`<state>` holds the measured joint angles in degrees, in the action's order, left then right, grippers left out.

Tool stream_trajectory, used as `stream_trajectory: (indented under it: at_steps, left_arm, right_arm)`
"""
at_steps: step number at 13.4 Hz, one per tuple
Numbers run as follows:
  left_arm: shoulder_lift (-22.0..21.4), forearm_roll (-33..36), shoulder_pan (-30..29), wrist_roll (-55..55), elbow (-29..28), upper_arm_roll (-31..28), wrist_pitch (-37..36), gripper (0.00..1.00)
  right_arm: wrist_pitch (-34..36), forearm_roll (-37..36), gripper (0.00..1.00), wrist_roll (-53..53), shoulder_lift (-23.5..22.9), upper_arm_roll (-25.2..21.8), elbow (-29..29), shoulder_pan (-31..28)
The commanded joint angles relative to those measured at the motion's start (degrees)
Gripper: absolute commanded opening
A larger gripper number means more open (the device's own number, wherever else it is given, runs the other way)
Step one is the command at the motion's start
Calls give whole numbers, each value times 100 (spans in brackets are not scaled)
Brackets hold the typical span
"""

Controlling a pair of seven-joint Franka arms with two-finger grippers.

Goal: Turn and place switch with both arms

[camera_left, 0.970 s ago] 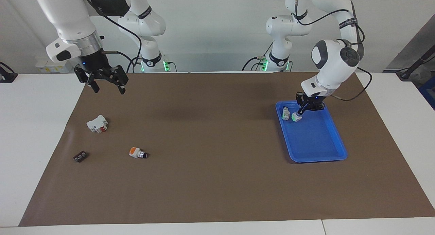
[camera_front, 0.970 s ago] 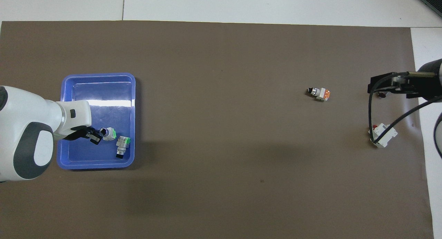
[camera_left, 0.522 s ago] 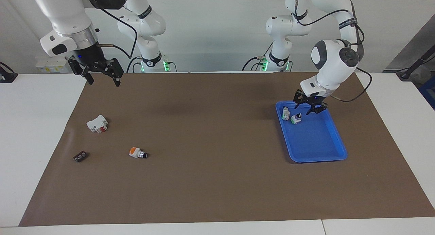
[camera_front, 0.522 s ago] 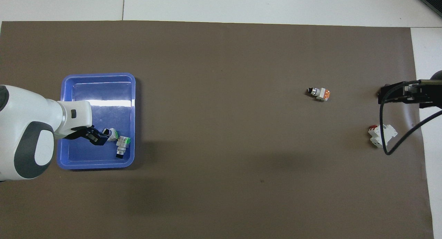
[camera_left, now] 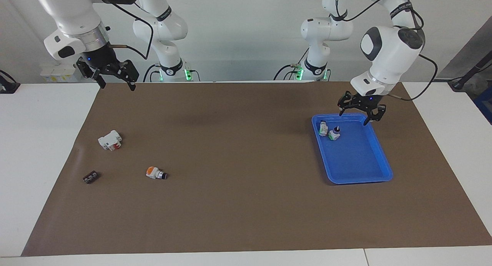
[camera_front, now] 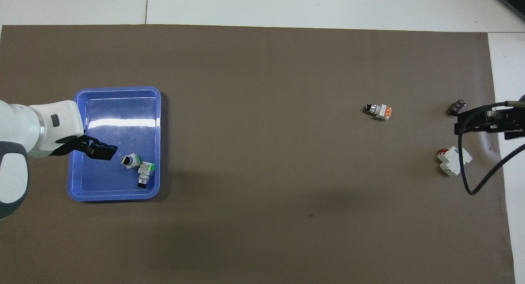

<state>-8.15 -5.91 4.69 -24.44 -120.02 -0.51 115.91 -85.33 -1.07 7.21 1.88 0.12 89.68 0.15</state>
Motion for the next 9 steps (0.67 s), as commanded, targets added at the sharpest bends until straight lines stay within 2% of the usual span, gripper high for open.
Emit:
stream_trajectory:
  at_steps: [1,6,9]
  left_arm:
    - [-152,99,-47,1017,537,7,-654,100]
    - [418,99,-345,1521,2435,-19,-2112,100]
    - [682,343,-513,1592,3324,-28,-2888,100]
  right_arm:
    - [113,80,99,-36,-13,-38,-65,63]
    - [96,80,99,70,31,23,-4,81]
    - [104,80,99,18,58,24,-4,73]
